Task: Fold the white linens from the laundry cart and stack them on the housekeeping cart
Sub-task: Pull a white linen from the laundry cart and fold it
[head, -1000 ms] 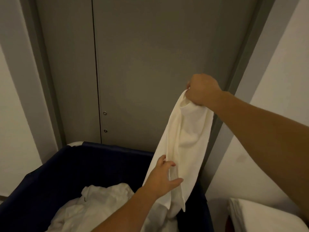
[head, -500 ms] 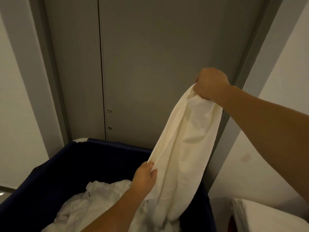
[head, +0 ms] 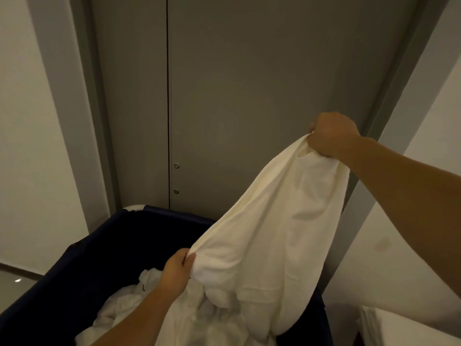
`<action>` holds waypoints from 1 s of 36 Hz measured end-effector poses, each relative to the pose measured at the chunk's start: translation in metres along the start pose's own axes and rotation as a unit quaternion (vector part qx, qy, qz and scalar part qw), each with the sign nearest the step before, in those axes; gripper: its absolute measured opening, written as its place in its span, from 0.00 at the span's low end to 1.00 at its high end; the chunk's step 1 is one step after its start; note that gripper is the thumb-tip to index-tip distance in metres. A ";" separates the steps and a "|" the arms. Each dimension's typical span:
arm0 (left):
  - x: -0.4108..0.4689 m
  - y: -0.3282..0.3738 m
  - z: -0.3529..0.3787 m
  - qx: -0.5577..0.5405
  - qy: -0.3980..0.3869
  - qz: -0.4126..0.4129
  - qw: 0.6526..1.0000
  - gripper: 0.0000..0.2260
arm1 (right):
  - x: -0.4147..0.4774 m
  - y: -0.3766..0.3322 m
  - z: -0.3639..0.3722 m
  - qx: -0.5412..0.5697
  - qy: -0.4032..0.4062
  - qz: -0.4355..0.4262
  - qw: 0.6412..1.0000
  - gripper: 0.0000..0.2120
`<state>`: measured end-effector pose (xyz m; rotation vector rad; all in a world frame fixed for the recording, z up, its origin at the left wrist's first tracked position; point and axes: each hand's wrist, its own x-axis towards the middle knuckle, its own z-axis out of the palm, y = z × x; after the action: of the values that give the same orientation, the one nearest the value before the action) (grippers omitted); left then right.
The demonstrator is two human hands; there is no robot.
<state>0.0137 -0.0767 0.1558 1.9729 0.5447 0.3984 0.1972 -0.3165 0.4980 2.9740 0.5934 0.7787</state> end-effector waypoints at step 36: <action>0.054 0.019 -0.119 0.135 0.042 -0.147 0.979 0.18 | -0.069 0.023 0.176 0.289 -0.130 0.322 0.892 0.18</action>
<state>0.0038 0.0338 0.2268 2.0956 0.9741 0.2322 0.2331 -0.3479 0.3134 3.7914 -0.2621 0.1841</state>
